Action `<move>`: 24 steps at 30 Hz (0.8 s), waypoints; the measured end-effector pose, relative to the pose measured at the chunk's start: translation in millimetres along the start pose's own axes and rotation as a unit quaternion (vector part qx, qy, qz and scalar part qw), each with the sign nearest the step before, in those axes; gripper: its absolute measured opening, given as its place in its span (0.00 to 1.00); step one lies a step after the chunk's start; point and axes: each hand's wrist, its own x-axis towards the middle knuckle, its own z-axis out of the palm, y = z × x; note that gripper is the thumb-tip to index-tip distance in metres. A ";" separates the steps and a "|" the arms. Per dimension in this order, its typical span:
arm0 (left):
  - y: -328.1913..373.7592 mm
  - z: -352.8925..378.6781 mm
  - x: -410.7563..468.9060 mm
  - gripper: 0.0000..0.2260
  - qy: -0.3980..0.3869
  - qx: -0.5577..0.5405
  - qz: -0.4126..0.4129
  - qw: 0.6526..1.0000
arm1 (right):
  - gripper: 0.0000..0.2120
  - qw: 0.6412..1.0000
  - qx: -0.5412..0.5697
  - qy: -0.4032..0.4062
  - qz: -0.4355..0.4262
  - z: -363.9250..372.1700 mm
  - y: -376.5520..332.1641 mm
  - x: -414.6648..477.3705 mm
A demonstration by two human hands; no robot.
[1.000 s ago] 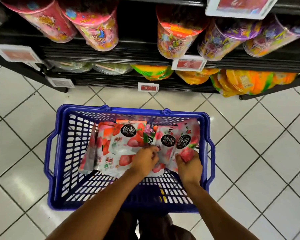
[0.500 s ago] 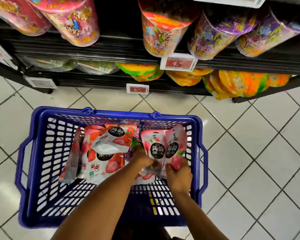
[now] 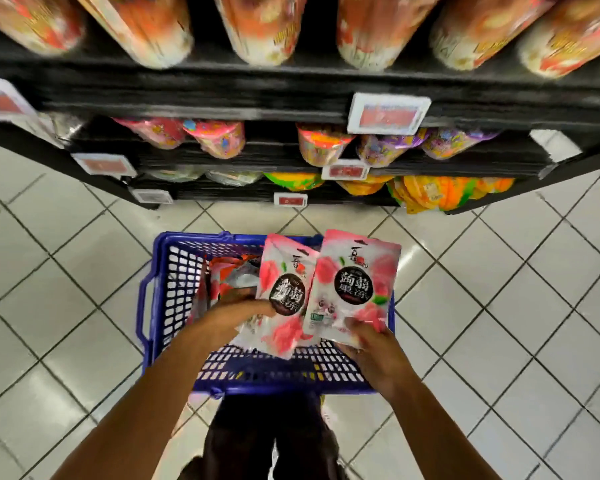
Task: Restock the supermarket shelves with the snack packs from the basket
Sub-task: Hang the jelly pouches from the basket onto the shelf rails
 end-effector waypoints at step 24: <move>270.3 -21.3 -552.3 0.43 -0.124 -0.078 0.419 0.896 | 0.29 0.865 -0.082 -0.154 -0.471 196.4 -237.0 -540.6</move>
